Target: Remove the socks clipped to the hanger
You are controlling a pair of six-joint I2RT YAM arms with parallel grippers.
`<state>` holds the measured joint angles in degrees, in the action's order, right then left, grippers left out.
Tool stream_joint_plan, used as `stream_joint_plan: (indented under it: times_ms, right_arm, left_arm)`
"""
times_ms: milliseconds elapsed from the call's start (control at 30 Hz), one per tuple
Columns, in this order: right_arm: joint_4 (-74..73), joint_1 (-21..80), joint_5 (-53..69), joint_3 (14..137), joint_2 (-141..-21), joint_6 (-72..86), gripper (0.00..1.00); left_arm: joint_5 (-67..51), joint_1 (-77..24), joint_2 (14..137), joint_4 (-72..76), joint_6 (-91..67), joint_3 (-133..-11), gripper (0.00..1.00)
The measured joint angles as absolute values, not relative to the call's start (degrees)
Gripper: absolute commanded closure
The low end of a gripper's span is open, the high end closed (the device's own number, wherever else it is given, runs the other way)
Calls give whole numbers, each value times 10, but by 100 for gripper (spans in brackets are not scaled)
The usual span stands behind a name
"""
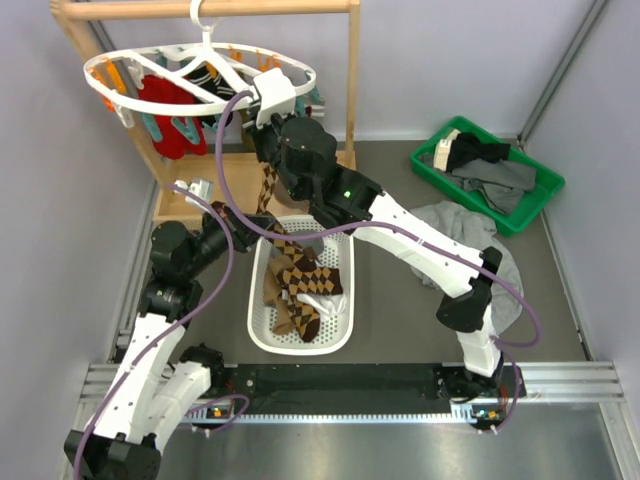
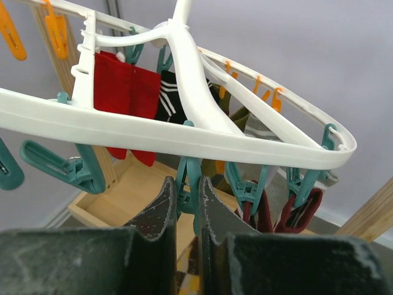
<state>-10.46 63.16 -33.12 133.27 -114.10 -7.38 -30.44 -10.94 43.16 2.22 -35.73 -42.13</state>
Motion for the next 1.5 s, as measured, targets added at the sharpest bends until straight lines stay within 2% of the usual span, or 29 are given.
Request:
stream_joint_plan:
  times_ms: [233, 333, 367, 500, 633, 833, 900, 933, 1033, 1067, 1167, 1200, 1400, 1500]
  right_arm:
    - [-105, 632, -329, 1332, -1141, -64, 100]
    - [-103, 631, -329, 1327, -1140, -50, 88]
    - [-105, 631, -328, 1326, -1140, -46, 78]
    - [-104, 631, -320, 1304, -1129, -26, 61]
    - [-105, 631, -312, 1270, -1108, -1, 47]
    - [-109, 631, -288, 1213, -1063, 41, 16]
    - [-111, 631, -281, 1185, -1039, 51, 9]
    - [-110, 631, -276, 1165, -1023, 54, 1]
    - [-116, 632, -271, 1116, -982, 63, 1]
    - [-118, 632, -269, 1098, -966, 65, 1]
    - [-135, 632, -265, 1049, -921, 75, 1]
    - [-143, 632, -264, 1035, -906, 79, 1]
    - [-214, 632, -256, 958, -813, 119, 1]
    - [-252, 632, -254, 923, -767, 143, 1]
  left_arm:
    - [-314, -109, 372, -8, -382, -352, 100]
    - [-336, -109, 361, -13, -404, -345, 100]
    - [-346, -109, 358, -13, -413, -342, 100]
    - [-380, -109, 354, -7, -435, -319, 100]
    - [-381, -110, 354, -1, -446, -267, 100]
    - [-378, -115, 393, 53, -507, -163, 99]
    - [-370, -121, 410, 56, -511, -148, 92]
    - [-366, -123, 417, 56, -510, -146, 88]
    - [-359, -126, 445, 63, -510, -146, 71]
    - [-359, -126, 454, 65, -510, -146, 56]
    - [-357, -128, 475, 47, -507, -162, 41]
    - [-356, -128, 478, 33, -504, -173, 30]
    - [-345, -128, 482, -59, -460, -335, 4]
    - [-347, -128, 483, -79, -439, -402, 1]
